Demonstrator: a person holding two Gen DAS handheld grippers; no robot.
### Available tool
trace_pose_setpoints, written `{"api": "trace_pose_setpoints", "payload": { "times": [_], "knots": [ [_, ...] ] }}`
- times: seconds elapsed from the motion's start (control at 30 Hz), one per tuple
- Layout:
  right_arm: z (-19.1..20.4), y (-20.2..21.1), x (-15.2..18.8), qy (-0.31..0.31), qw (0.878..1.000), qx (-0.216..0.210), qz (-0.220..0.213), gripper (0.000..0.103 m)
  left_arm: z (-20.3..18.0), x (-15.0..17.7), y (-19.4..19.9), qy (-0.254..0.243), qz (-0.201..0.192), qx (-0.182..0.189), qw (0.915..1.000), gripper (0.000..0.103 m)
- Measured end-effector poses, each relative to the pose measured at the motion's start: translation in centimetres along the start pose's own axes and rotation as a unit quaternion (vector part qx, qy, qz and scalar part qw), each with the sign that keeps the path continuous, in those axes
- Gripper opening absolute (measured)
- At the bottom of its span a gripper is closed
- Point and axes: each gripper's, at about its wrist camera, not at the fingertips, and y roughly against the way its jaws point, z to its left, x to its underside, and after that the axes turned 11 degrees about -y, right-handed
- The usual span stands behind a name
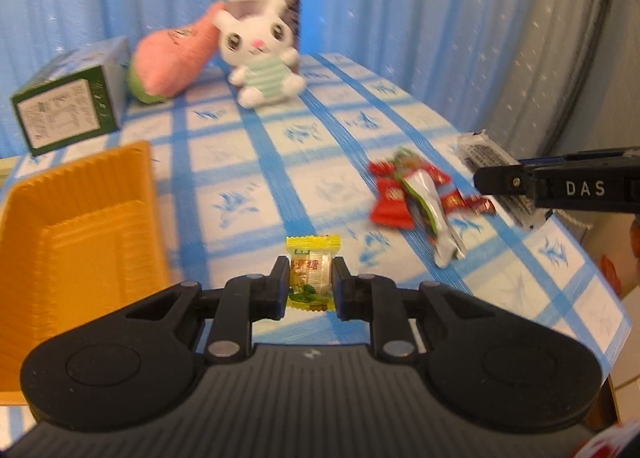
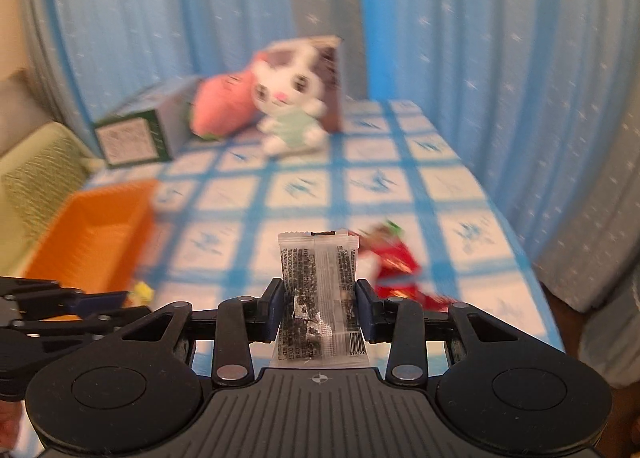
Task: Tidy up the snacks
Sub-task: 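Carry both snacks over the orange tray and open both grippers to drop them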
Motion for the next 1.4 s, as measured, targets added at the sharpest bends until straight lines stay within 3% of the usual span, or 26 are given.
{"api": "trace_pose_setpoints", "payload": {
  "times": [0.27, 0.67, 0.93, 1.03, 1.4],
  "knots": [
    [8.2, -1.3, -0.6, 0.024, 0.997, -0.074, 0.019, 0.038, 6.5, 0.3, 3.4, 0.019, 0.007, -0.039, 0.999, 0.02],
    [18.7, -8.4, 1.6, 0.071, 0.986, -0.131, 0.078, 0.038, 16.9, 5.3, 3.5, 0.062, 0.051, -0.094, 0.9923, 0.02],
    [21.0, -10.9, 2.7, 0.081, 0.984, -0.127, 0.096, 0.038, 19.4, 6.7, 2.0, 0.083, 0.056, -0.088, 0.9911, 0.02],
    [21.2, -11.2, 2.8, 0.083, 0.984, -0.123, 0.098, 0.038, 19.8, 7.0, 1.8, 0.092, 0.056, -0.084, 0.9906, 0.035],
    [21.7, -11.5, 3.2, 0.082, 0.984, -0.122, 0.104, 0.038, 19.9, 8.3, 4.3, 0.093, 0.046, -0.096, 0.9899, 0.045]
  ]
}}
